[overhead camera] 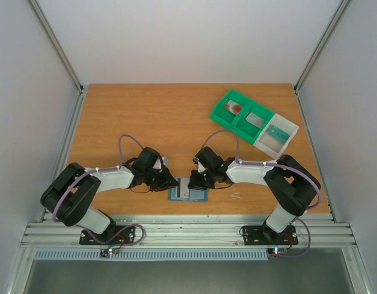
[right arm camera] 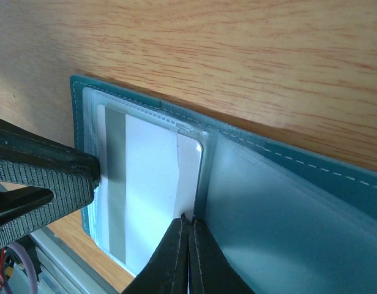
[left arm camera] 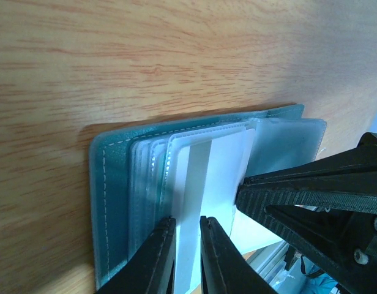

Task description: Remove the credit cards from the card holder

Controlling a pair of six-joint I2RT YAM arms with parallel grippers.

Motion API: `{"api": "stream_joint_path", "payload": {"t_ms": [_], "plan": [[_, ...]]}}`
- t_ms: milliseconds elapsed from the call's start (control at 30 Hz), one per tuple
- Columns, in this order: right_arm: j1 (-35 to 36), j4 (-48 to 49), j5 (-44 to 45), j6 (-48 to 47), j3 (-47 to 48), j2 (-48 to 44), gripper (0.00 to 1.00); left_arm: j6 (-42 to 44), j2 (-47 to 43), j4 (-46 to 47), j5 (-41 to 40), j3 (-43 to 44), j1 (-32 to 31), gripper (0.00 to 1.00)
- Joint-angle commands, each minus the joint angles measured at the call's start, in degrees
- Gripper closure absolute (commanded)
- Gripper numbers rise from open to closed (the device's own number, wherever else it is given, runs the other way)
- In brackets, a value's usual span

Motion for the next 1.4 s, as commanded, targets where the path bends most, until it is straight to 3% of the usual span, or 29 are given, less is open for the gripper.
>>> {"api": "stream_joint_path", "payload": {"t_ms": [0, 433, 600, 800, 1000, 1367], "plan": [[-0.7, 0.7, 1.0, -1.2, -1.4, -1.1, 0.99, 1.5, 1.0, -3.5, -3.2, 0.3, -0.7, 0.86], [-3.1, -0.2, 1.0, -2.9, -2.2, -3.3, 0.99, 2.2, 0.1, -5.2, -4.1, 0.1, -0.7, 0.84], [-3.3, 1.7, -1.1, -2.4, -2.5, -2.5, 0.89, 2.4, -0.1, -5.6, -4.1, 0.5, -0.6, 0.85], [-3.3, 3.7, -2.6, -1.9, -2.7, -0.2, 0.86, 2.4, 0.3, -4.9, -3.9, 0.0, -0.7, 0.84], [-3.3, 5.2, -4.9, -2.0, -2.0, 1.7, 0.87, 2.5, 0.5, -4.9, -3.9, 0.2, -0.7, 0.84], [-4.2, 9.6, -7.8, -0.8, -3.3, 2.6, 0.99, 2.2, 0.0, -4.9, -4.2, -0.2, -0.7, 0.85]]}}
